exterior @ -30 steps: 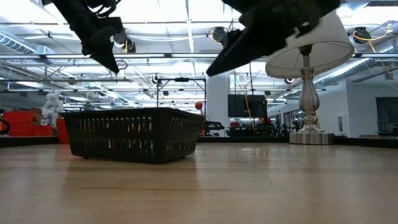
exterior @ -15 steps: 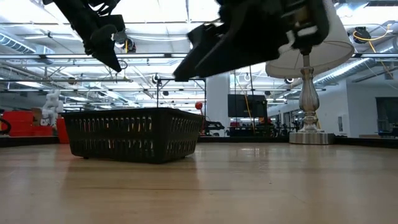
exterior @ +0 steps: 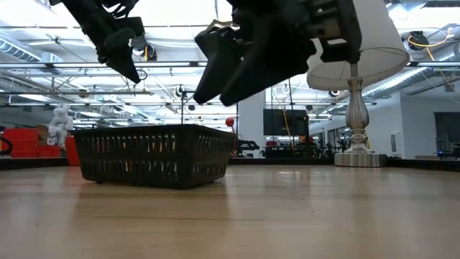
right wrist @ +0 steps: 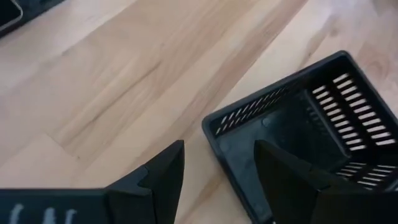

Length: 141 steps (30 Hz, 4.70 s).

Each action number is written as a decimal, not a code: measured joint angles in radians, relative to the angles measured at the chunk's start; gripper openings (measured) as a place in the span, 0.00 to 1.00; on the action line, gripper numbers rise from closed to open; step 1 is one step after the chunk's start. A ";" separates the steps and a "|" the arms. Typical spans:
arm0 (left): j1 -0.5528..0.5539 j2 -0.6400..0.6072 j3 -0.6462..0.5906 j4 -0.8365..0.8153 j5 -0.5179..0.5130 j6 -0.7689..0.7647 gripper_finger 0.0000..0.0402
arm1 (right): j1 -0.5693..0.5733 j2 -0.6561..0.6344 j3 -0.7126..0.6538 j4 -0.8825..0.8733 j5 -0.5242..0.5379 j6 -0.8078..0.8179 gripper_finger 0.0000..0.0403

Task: Stack baskets by color
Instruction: Stack the bottom black bin on top of the top black bin

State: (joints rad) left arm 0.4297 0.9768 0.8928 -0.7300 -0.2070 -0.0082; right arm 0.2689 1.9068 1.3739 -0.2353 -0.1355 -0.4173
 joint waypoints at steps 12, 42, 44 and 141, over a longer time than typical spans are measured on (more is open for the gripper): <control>0.000 0.000 0.000 0.001 0.000 0.000 0.05 | -0.042 0.014 -0.002 -0.027 0.003 -0.062 0.43; 0.000 0.000 -0.001 0.034 0.000 -0.005 0.05 | -0.056 0.067 -0.006 -0.018 0.006 -0.102 0.02; 0.000 0.000 -0.001 0.034 0.000 -0.005 0.05 | -0.059 0.063 -0.006 -0.019 0.009 -0.093 0.02; -0.270 0.440 -0.001 0.662 -0.032 0.559 0.32 | -0.399 -0.161 -0.006 0.040 0.348 -0.040 0.02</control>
State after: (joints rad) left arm 0.1596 1.4168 0.8921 -0.0684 -0.2393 0.5513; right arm -0.1299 1.7454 1.3678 -0.1956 0.2127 -0.4576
